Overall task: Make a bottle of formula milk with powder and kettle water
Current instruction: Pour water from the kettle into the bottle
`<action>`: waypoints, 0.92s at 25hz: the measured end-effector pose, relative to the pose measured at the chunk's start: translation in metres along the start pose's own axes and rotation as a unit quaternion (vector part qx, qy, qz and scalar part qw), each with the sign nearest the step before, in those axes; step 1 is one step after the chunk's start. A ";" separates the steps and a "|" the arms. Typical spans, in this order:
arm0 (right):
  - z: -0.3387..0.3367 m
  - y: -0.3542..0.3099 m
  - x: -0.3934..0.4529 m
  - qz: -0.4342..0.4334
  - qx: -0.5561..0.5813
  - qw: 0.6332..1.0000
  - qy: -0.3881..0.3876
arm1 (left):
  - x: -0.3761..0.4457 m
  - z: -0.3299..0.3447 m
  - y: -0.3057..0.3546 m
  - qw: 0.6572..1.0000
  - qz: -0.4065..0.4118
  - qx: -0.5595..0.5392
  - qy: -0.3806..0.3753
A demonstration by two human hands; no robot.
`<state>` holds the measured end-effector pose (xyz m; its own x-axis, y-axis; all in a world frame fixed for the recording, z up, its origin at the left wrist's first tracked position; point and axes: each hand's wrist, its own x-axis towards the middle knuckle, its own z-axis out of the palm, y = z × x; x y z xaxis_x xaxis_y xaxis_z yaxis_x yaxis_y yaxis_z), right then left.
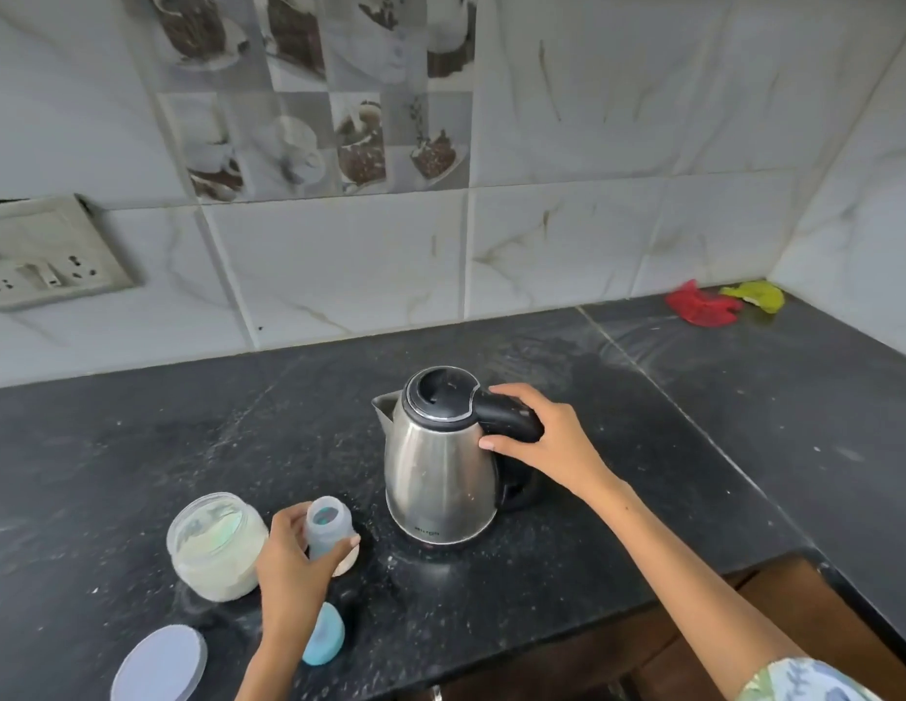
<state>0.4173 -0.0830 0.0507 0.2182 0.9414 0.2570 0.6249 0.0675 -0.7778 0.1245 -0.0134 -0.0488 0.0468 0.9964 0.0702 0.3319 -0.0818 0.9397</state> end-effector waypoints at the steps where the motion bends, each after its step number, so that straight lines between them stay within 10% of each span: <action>1: 0.001 0.003 0.003 -0.004 0.033 0.999 0.009 | 0.000 0.002 0.000 1.000 -0.008 -0.004 0.006; 7: 0.004 -0.003 0.009 -0.039 0.130 0.989 0.061 | -0.001 0.005 0.010 1.000 -0.009 0.007 0.019; 23: -0.018 -0.090 0.040 -0.131 -0.096 0.978 -0.131 | -0.002 0.008 0.013 0.997 0.031 0.060 -0.046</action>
<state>0.3834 -0.0575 0.1415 -0.1522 0.9539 0.2585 0.7688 0.2786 -0.5756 0.1365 -0.0167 -0.0396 0.1561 0.9835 0.0914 0.4348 -0.1515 0.8877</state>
